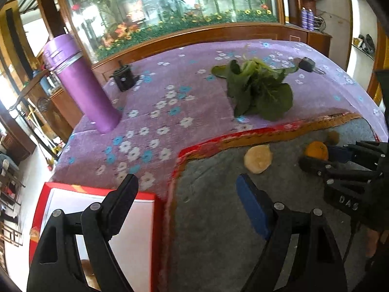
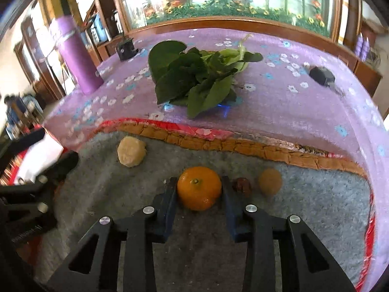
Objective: Organize fruits
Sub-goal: 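Grasp a pale cube with the left gripper while the right gripper grasps an orange, then carry the pale cube and orange into the white tray and open both grippers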
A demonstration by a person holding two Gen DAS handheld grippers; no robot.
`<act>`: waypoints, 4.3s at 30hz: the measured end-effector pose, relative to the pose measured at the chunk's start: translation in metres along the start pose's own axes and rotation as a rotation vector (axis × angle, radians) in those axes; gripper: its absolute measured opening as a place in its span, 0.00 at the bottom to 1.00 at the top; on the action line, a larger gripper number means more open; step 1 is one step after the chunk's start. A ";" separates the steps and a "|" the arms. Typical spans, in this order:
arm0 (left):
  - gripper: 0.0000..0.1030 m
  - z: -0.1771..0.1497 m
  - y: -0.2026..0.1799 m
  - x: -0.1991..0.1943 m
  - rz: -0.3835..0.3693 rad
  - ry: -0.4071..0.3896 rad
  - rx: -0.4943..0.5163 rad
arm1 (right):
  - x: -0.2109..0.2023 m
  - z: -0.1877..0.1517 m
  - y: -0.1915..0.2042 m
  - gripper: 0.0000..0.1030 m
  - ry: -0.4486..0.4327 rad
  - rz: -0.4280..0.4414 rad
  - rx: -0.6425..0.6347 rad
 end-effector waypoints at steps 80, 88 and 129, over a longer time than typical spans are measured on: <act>0.25 -0.126 -0.041 -0.091 -0.146 -0.001 -0.037 | -0.092 -0.107 0.013 0.33 -0.069 0.141 0.161; 0.25 -0.125 -0.040 -0.090 -0.149 -0.002 -0.042 | -0.092 -0.106 0.014 0.33 -0.072 0.160 0.176; 0.25 -0.127 0.176 -0.161 0.101 -0.246 -0.357 | -0.117 -0.039 0.211 0.33 -0.227 0.449 -0.009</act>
Point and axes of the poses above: each gripper's, at about its wrist camera, not at the fingertips, and x roughly the way its jaws point, y to its left, z to its top, the point moved 9 cm from there along x, roughly the way its jaws point, and after that the axes turned 5 degrees about -y, right-handed, at the moved point
